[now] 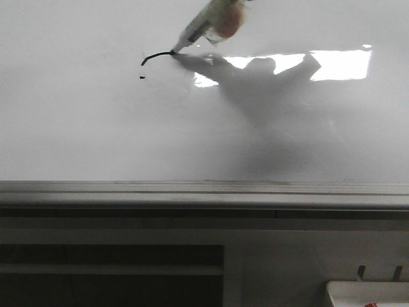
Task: Write number 2 on whiteboard
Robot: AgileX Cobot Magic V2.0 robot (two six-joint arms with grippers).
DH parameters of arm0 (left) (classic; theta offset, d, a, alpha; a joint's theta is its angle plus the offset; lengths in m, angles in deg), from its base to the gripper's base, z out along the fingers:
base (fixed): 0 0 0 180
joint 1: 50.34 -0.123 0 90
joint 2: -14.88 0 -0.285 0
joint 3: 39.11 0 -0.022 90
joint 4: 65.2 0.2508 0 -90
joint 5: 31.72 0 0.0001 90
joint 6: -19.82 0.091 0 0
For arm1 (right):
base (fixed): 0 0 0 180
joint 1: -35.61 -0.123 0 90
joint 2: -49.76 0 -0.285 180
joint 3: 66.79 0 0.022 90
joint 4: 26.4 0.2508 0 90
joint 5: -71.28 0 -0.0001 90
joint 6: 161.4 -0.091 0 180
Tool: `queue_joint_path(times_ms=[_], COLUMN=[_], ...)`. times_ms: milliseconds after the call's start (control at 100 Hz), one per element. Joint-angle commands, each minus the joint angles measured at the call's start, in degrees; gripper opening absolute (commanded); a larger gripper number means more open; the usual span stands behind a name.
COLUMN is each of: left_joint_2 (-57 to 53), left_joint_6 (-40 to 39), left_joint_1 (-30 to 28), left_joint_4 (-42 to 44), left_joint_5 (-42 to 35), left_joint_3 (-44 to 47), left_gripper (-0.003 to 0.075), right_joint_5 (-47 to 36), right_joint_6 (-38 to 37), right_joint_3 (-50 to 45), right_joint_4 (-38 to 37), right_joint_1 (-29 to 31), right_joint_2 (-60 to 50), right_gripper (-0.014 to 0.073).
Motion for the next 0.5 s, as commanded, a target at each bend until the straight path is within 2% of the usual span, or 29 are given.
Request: queue_joint_path(times_ms=[0,80,180,360,490], left_joint_2=[0.2,0.2,0.2,0.2,0.2], left_joint_6=[-0.4,-0.4,-0.4,-0.4,-0.4], left_joint_1=[-0.1,-0.1,-0.1,-0.1,-0.1], left_joint_4=[-0.8,-0.8,-0.8,-0.8,-0.8], left_joint_5=[-4.0,-4.0,-4.0,-4.0,-3.9], left_joint_3=[-1.6,-1.6,-1.6,-1.6,-1.6], left_gripper=[-0.0020,-0.0020,-0.0020,-0.0020,-0.0020], right_joint_5=[1.7,5.1,5.3,-0.4,-1.1], right_joint_6=[0.4,0.4,0.3,0.3,-0.1], right_joint_3=[1.5,1.2,0.0,0.0,1.1], right_joint_4=[-1.7,-1.8,-1.7,-1.7,-1.7], right_joint_1=[1.5,1.1,-0.9,-6.5,-8.3], right_joint_2=[-2.1,-2.3,-1.7,3.8,7.0], right_gripper=[-0.0049,-0.0050,-0.0050,-0.0050,-0.0050])
